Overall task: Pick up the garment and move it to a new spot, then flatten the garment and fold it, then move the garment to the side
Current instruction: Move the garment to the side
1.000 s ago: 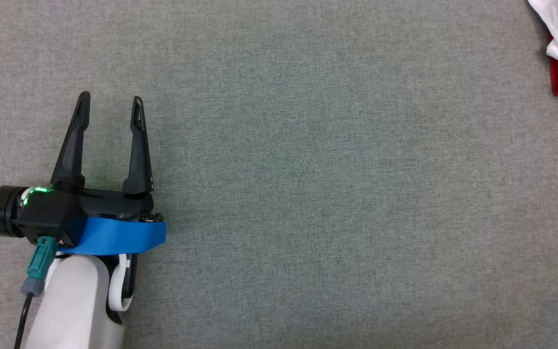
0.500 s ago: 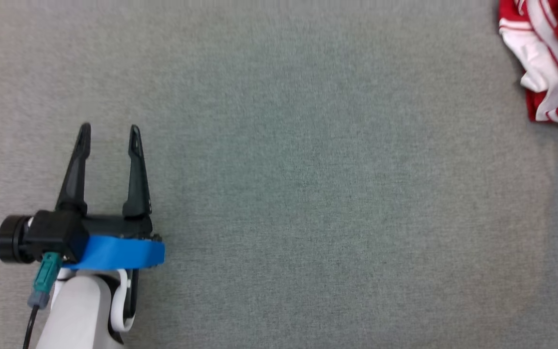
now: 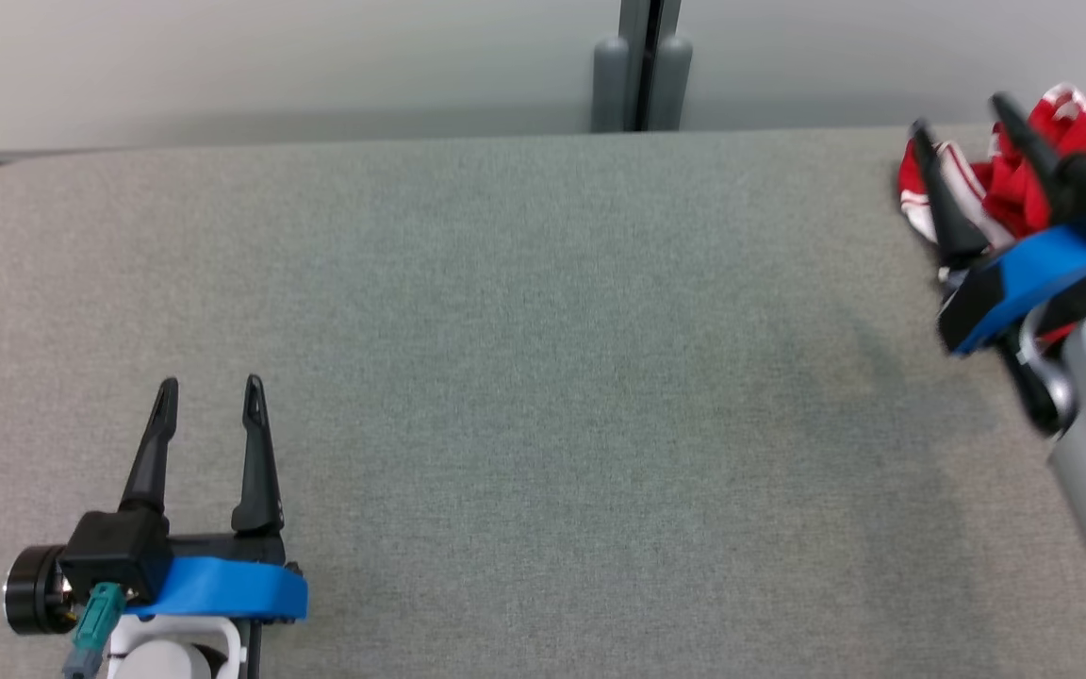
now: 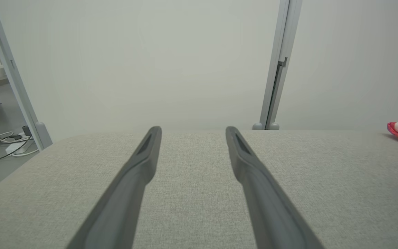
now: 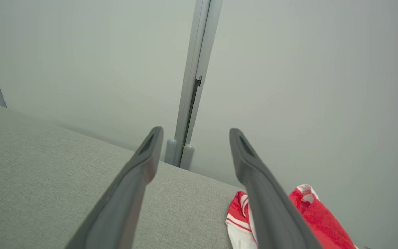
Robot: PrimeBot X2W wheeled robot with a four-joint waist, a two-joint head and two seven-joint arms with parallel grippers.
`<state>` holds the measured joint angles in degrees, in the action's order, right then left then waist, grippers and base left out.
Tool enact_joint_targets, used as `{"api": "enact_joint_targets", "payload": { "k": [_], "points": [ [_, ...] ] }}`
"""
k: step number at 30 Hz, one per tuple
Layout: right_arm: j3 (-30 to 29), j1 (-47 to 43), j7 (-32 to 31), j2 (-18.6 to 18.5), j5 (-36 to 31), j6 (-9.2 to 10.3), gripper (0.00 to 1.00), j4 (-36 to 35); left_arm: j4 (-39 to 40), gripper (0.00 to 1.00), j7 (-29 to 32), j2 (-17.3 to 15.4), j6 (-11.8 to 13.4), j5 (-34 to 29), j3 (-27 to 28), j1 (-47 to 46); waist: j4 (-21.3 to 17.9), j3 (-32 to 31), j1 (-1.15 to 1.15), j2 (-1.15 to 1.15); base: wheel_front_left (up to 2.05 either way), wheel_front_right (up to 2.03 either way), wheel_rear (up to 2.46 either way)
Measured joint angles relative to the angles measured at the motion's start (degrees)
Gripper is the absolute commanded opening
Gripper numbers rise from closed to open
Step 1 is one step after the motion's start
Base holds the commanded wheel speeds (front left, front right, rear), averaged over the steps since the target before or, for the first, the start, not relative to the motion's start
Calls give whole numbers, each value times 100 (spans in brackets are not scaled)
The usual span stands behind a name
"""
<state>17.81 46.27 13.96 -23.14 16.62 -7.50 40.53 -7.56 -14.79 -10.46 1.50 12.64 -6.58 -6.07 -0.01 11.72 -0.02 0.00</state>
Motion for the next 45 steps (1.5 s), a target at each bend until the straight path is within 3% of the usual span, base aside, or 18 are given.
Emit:
{"api": "enact_joint_targets", "payload": {
  "k": [7,14,26,35,45],
  "points": [
    [-92,-1050,53,510,60,0,100,-575,-38,100,81,-23,52,64,-5,361,-32,-570,0,0,0,0,0],
    [-680,-2110,-64,848,25,1,100,-1206,5,100,171,-51,105,136,-1,602,-137,-892,0,0,0,0,0],
    [-1782,-3705,-628,1556,-433,1,100,-2878,52,100,234,-88,156,216,-4,722,-308,-1060,1,0,0,0,0],
    [-2096,-4325,-956,1885,-751,1,100,-3739,69,100,293,-127,174,282,-16,723,-288,-1070,2,0,0,0,0],
    [-2214,-4481,-1087,1992,-810,1,100,-3982,103,100,357,-145,199,370,-42,723,-221,-1063,2,0,0,0,0]
  ]
}}
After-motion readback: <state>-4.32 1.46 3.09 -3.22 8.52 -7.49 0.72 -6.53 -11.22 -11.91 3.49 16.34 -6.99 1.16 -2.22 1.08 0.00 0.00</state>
